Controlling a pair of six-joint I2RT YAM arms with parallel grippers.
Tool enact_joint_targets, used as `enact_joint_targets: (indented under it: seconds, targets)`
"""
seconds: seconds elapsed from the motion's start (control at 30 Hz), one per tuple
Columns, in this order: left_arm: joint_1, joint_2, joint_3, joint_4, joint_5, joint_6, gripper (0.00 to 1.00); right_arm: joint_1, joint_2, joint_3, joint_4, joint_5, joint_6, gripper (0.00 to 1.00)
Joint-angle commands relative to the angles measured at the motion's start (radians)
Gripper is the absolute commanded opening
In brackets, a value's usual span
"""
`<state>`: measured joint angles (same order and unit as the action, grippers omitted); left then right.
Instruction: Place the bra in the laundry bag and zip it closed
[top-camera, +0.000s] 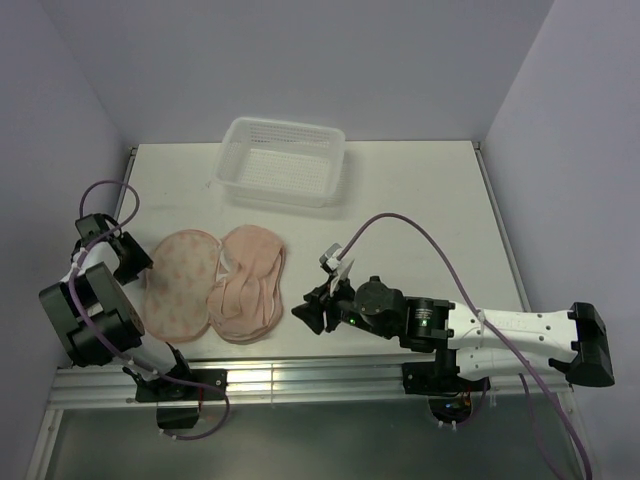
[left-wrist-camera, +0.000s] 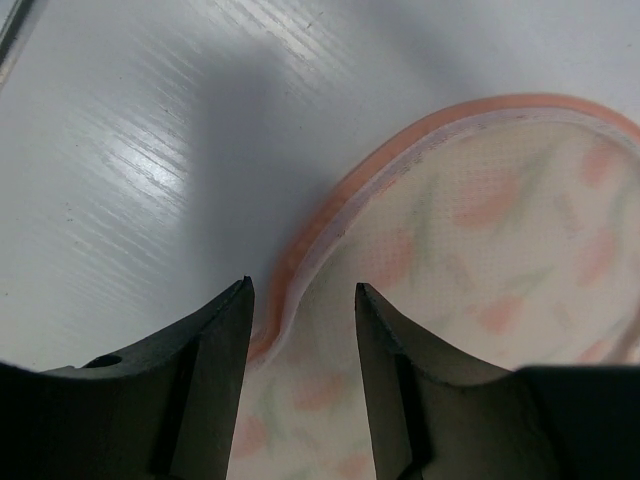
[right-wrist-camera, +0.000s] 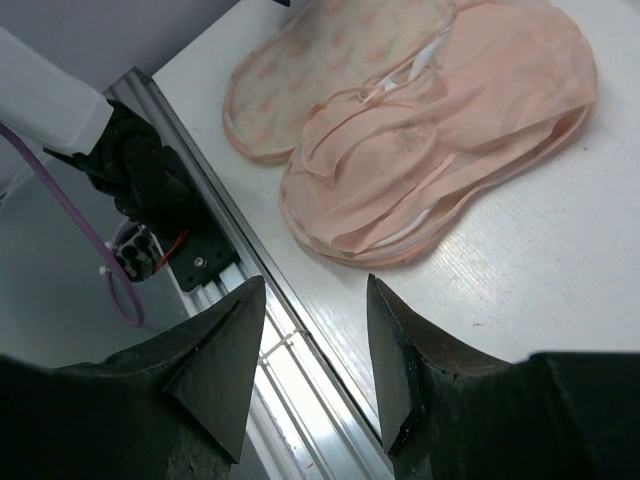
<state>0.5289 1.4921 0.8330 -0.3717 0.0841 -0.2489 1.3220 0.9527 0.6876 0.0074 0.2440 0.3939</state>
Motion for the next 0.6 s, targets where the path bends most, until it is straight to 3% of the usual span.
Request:
enact_joint_targets:
  seconds: [0.0,0.17,0.3,0.4,0.57]
  targets:
    - [0.006,0.026,0.031,0.048,0.009,0.04,0.52,-0.009,0.02,-0.008,0.042,0.008,-0.021,0.52]
    - [0.008,0.091,0.032,0.047,0.008,0.037,0.5,-0.014,0.07,0.012,0.052,0.006,-0.018,0.52]
    - [0.006,0.094,0.025,0.048,0.009,0.028,0.39,-0.042,0.084,0.01,0.062,0.005,-0.004,0.52]
    - [0.008,0.106,0.026,0.048,0.0,0.023,0.37,-0.088,0.087,0.007,0.06,-0.023,0.014,0.52]
    - [0.006,0.138,0.038,0.04,0.006,0.023,0.1,-0.145,0.078,-0.019,0.066,-0.049,0.036,0.52]
